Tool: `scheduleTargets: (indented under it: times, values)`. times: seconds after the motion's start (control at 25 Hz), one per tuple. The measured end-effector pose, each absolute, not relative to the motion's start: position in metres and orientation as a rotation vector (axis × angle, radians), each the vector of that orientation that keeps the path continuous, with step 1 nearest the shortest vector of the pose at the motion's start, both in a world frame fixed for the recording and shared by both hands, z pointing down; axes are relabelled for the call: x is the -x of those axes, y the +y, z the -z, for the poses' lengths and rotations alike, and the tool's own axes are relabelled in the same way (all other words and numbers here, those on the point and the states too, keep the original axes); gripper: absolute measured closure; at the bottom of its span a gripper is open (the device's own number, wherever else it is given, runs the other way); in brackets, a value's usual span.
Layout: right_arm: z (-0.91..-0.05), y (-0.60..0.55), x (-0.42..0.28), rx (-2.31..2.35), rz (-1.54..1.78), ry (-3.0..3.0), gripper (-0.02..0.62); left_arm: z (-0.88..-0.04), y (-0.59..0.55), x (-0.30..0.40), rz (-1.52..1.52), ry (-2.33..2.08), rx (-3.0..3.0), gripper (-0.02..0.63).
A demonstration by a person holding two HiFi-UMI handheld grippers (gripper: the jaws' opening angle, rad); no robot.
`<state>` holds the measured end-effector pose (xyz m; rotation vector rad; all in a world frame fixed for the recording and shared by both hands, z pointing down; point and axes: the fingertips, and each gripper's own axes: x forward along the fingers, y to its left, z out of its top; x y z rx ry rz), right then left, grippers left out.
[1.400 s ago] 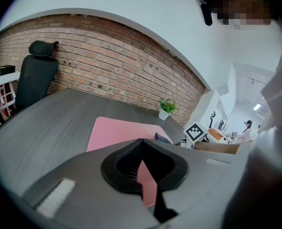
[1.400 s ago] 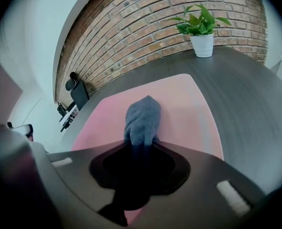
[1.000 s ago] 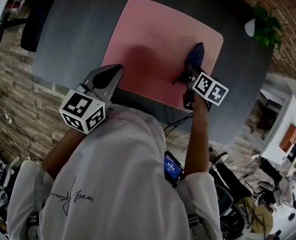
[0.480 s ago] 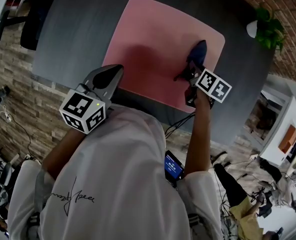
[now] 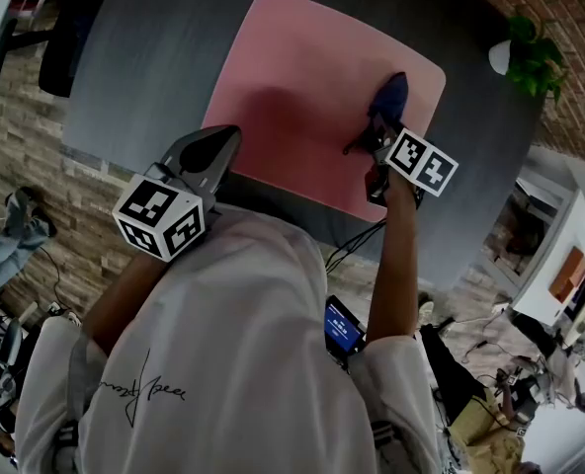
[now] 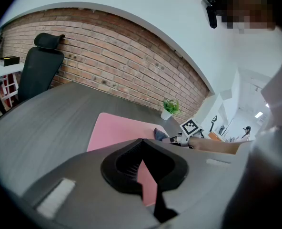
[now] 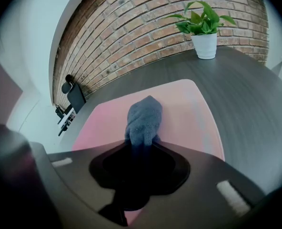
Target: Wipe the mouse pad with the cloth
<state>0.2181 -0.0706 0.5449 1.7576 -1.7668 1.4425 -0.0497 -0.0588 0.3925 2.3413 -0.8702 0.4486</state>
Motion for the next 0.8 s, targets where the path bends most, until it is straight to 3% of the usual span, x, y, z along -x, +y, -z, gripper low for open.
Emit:
scheduleTargets:
  times: [0.8]
  values:
    - [-0.544,-0.101,-0.193,-1.702,-1.43,-1.812,0.503,-0.398,-0.066,0.052,-0.468,-0.865,-2.329,0.594]
